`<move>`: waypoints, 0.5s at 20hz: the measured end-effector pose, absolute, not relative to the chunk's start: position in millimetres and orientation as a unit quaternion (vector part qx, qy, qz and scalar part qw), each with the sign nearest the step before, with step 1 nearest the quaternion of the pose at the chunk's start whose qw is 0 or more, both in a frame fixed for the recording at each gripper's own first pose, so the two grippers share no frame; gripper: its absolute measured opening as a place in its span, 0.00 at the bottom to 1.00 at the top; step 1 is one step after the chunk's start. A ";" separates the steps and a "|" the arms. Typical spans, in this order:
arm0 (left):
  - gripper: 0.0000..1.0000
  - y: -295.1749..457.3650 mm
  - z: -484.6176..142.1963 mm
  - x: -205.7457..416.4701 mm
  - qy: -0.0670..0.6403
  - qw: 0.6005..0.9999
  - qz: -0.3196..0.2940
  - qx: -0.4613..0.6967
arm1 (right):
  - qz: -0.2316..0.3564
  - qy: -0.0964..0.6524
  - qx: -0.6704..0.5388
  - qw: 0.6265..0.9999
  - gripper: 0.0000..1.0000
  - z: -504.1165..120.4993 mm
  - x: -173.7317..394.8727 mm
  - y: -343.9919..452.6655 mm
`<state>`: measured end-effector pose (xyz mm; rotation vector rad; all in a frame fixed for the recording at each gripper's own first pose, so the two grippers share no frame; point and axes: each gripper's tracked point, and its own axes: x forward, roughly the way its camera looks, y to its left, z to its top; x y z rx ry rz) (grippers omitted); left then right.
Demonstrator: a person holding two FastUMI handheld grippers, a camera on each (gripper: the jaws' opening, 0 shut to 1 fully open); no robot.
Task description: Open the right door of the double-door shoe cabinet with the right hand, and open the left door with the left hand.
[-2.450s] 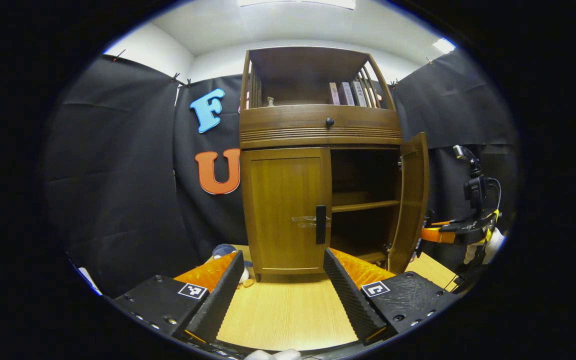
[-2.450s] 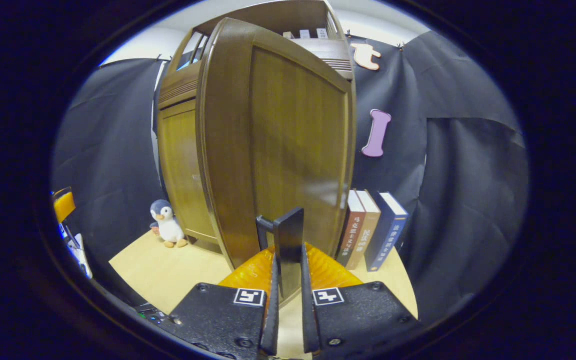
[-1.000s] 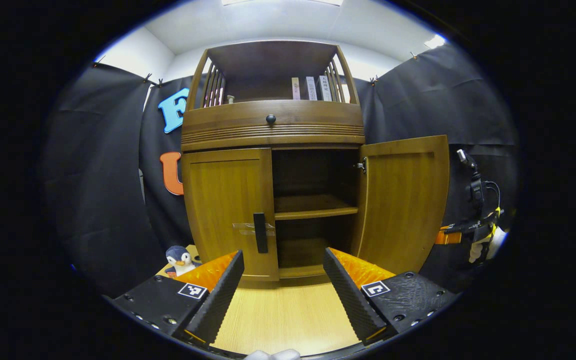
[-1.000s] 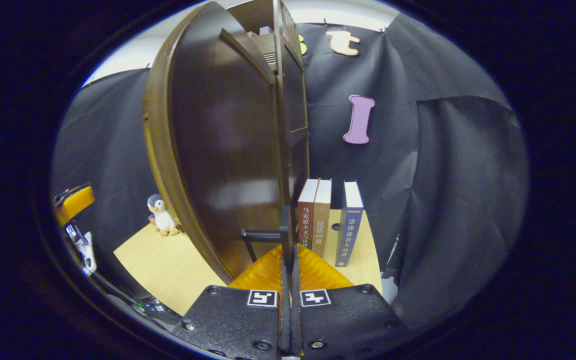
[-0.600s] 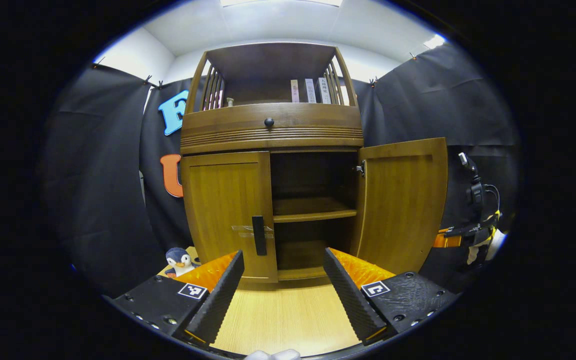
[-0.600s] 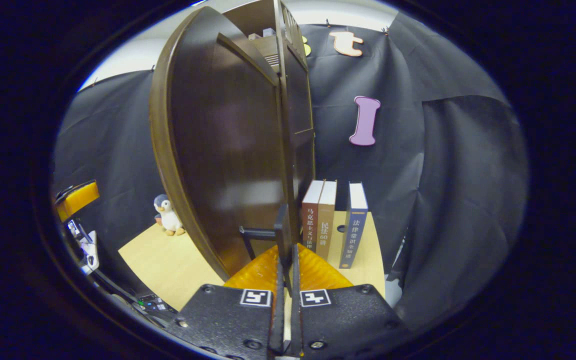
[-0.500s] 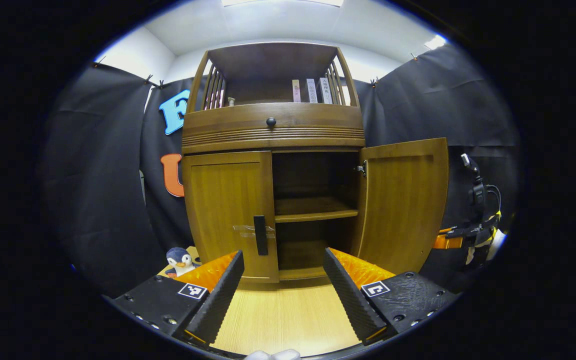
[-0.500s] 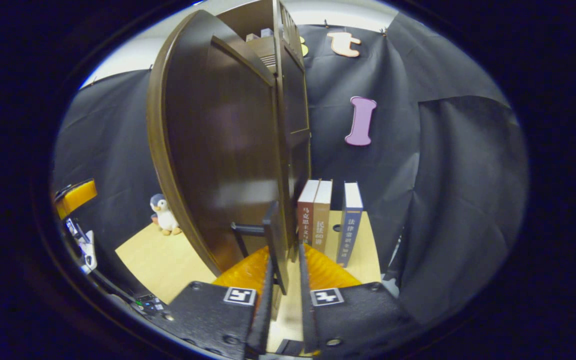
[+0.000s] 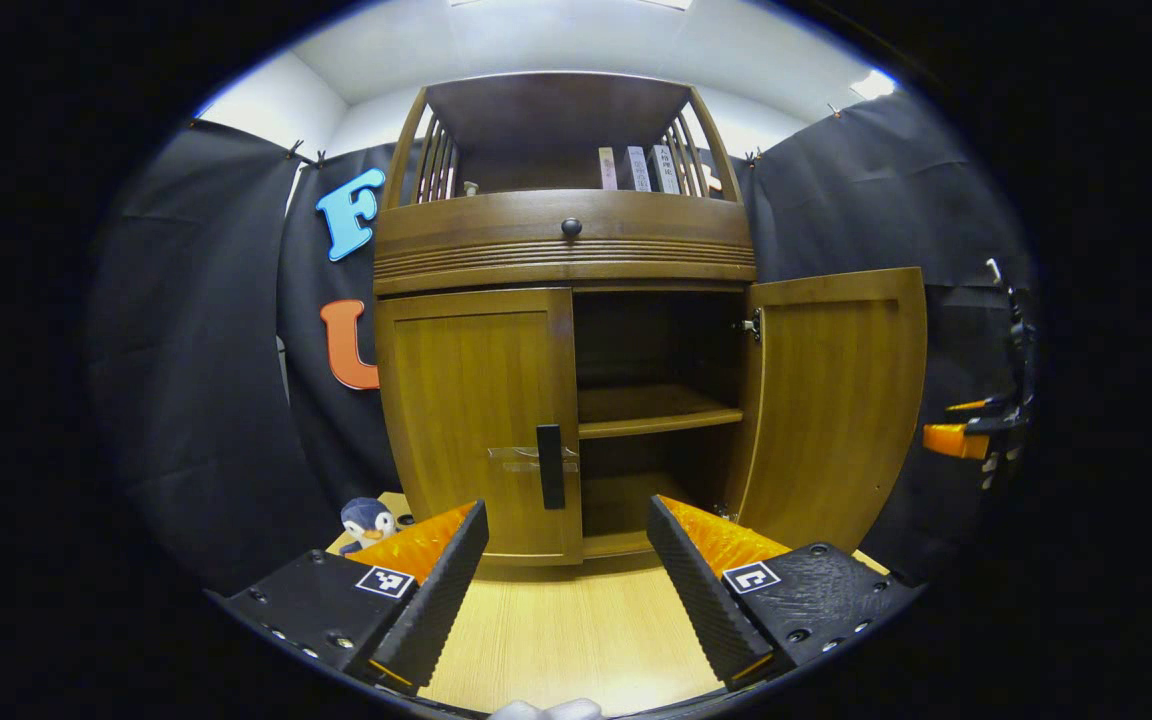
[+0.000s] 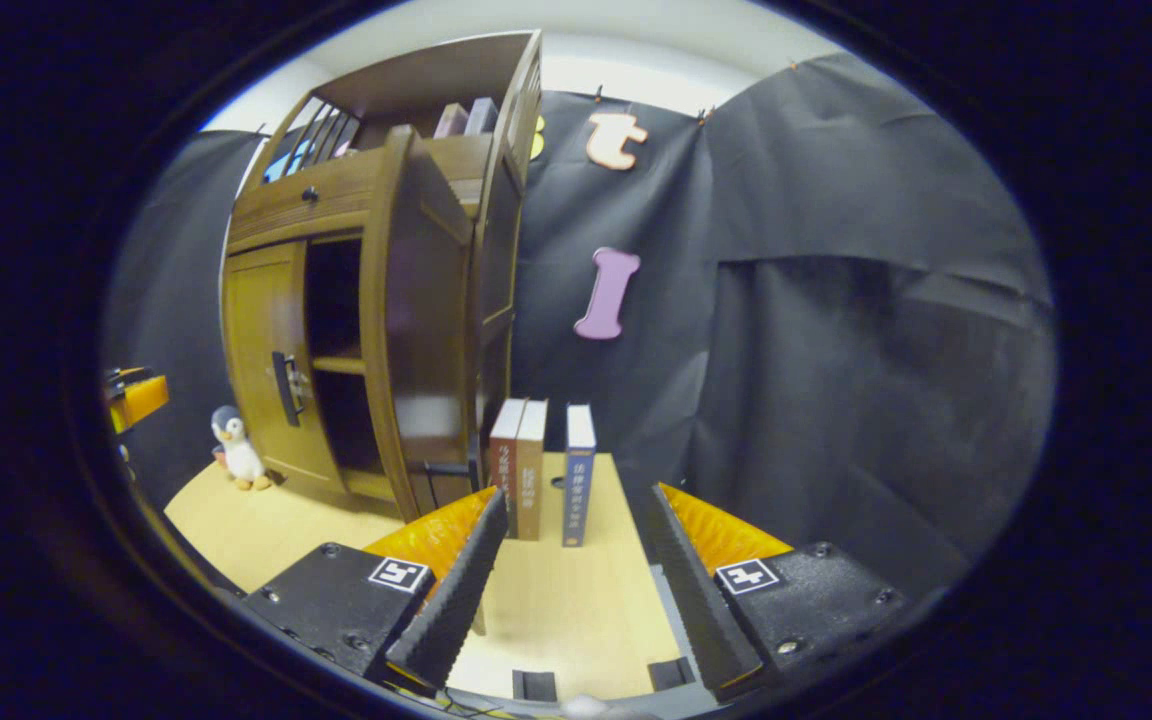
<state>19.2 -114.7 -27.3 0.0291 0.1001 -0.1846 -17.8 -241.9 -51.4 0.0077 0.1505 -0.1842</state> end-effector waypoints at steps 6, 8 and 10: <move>0.96 -90.3 -23.5 44.3 0.041 0.994 -0.097 0.022 | -0.108 0.037 0.018 0.993 1.00 -7.0 -36.4 -164.6; 0.96 -81.6 -23.4 50.6 0.037 0.995 -0.091 0.023 | -0.097 0.021 0.041 0.994 1.00 -1.6 -30.2 -131.6; 1.00 -74.1 -25.0 57.6 0.034 0.995 -0.085 0.024 | -0.084 0.017 0.061 0.994 1.00 -7.5 -26.4 -100.9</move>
